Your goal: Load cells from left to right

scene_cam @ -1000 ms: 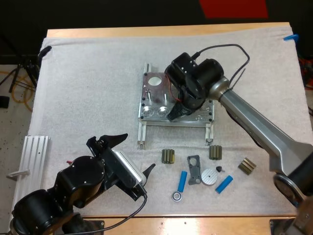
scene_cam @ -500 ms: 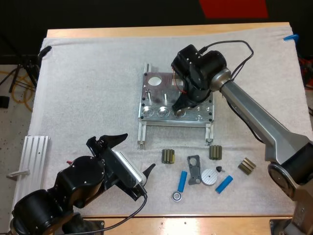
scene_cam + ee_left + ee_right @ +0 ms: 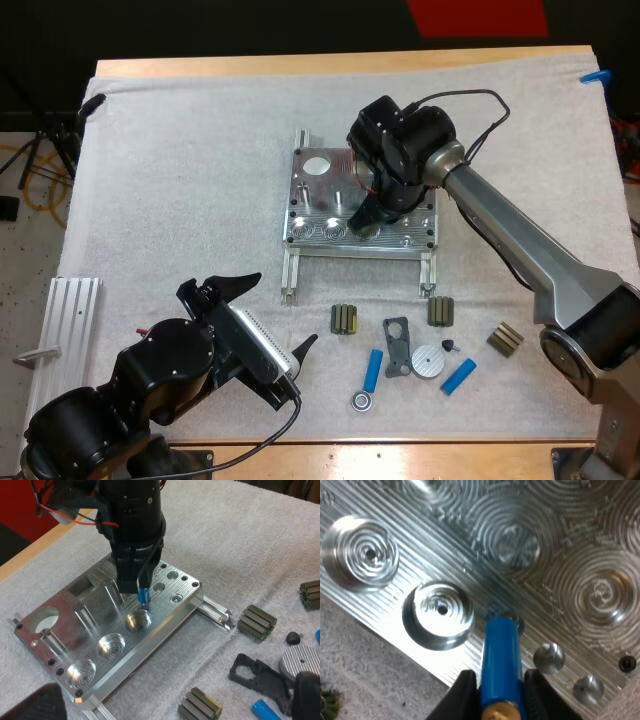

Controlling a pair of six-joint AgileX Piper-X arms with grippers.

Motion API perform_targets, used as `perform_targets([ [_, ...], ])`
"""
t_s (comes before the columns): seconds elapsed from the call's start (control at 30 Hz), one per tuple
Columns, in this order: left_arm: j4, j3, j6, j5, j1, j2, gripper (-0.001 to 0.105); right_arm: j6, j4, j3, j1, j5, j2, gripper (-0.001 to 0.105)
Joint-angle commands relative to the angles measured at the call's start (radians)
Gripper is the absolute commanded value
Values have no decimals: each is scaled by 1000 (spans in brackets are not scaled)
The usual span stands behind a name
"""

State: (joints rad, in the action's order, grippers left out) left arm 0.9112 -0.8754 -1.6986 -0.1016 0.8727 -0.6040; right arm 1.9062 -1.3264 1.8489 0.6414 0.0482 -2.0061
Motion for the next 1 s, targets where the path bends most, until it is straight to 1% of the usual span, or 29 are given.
perform_targets([
  [0.0,-12,-3,-14,-21,5,1,88,4,7,11,-2,-7,6,0],
  [0.3,-12,-3,-14,-21,5,1,88,4,4,11,-2,1,-18,0],
  [0.43,-12,-3,-14,-21,5,1,88,4,4,11,-2,58,-20,0],
  [0.5,-12,-3,-14,-21,5,1,88,4,2,11,-2,68,-20,0],
  [0.7,-12,-3,-14,-21,5,1,88,4,2,11,-2,49,-20,0],
  [0.83,-12,-3,-14,-21,5,1,88,4,-37,11,-2,44,-20,0],
  [0.97,-12,-3,-14,-21,5,1,88,4,-41,11,-2,44,-20,0],
])
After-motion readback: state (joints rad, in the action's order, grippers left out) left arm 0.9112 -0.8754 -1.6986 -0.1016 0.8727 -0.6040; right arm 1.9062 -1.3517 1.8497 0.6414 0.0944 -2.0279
